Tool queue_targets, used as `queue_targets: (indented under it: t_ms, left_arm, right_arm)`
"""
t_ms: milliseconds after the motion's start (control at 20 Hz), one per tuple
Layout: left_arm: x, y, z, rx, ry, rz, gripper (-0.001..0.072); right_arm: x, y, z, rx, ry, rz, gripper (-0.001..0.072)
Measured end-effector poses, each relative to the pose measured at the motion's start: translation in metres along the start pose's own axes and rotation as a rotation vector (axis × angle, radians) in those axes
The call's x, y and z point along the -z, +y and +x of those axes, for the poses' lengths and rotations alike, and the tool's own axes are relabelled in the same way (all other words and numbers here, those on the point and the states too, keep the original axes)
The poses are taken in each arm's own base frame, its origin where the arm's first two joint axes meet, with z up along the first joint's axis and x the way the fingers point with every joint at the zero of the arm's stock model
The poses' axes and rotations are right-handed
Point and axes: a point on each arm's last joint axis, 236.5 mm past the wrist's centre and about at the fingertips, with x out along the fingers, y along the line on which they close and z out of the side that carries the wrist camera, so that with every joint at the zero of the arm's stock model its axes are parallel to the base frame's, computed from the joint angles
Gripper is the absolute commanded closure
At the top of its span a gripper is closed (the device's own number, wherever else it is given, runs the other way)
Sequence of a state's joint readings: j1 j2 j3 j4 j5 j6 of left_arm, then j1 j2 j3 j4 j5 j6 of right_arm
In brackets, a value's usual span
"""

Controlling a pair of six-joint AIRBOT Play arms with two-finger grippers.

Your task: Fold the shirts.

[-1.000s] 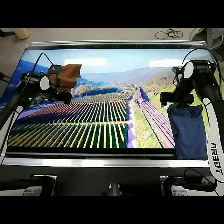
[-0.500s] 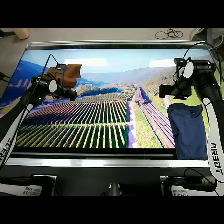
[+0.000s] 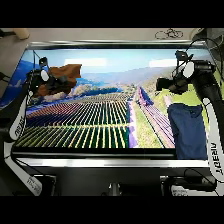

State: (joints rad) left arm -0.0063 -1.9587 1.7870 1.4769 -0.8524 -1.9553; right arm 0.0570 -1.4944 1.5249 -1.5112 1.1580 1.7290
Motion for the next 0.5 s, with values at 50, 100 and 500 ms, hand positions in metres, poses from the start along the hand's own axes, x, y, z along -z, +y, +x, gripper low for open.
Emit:
queue_targets:
  t_ms: [50,100,500]
  left_arm:
    - [-0.003,0.003,0.008,0.026,0.011,-0.059,0.0055]
    - [-0.006,0.002,0.015,0.060,0.016,-0.112,0.0091]
    - [-0.048,-0.057,-0.013,0.340,-0.082,-0.182,0.0679]
  right_arm:
    - [0.000,0.001,0.000,-0.005,0.001,0.003,0.0044]
    - [-0.001,0.002,0.000,-0.010,-0.003,0.006,0.0044]
    - [-0.005,0.006,-0.011,-0.025,-0.029,-0.004,0.0042]
